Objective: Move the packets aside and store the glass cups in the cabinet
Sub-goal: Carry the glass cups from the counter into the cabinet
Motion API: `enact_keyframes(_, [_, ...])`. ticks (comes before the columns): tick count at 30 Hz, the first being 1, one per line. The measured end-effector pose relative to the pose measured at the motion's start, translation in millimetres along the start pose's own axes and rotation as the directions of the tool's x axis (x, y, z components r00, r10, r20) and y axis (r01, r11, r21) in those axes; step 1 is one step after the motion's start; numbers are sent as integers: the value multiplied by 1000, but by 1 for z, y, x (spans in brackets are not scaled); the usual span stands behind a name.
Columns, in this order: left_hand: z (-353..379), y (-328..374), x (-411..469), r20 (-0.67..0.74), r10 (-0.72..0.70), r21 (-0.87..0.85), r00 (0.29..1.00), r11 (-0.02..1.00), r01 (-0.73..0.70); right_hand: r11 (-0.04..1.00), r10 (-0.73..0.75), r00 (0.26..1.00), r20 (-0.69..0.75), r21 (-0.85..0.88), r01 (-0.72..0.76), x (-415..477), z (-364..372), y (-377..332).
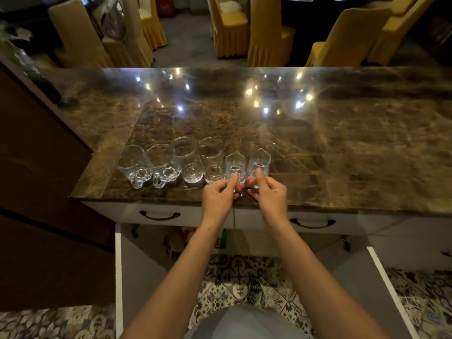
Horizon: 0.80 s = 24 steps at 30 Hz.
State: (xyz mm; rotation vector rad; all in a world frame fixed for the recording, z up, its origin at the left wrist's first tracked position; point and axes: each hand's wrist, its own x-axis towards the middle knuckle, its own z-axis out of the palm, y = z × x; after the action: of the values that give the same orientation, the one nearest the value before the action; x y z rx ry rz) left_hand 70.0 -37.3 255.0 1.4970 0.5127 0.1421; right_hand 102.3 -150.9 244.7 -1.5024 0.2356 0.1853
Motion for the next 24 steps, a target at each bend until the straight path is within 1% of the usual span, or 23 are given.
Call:
enact_keyframes(6, [-32, -7, -36, 74, -4, -47, 997, 999, 8, 995, -79, 992, -100, -71, 72, -42, -7, 16])
enact_keyframes(12, [-70, -12, -81, 77, 17, -98, 997, 995, -10, 993, -105, 989, -109, -71, 97, -107, -9, 27])
enact_keyframes(16, [-92, -17, -107, 51, 60, -88, 997, 995, -55, 985, -140, 987, -79, -110, 131, -147, -6, 31])
enact_keyframes(20, [-112, -27, -130, -1, 78, -42, 997, 996, -78, 978, -151, 988, -13, -150, 147, -174, 3, 32])
enact_keyframes(24, [-131, -41, -148, -108, 28, -82, 994, 996, -37, 974, -106, 991, 83, -194, 120, -185, 18, 41])
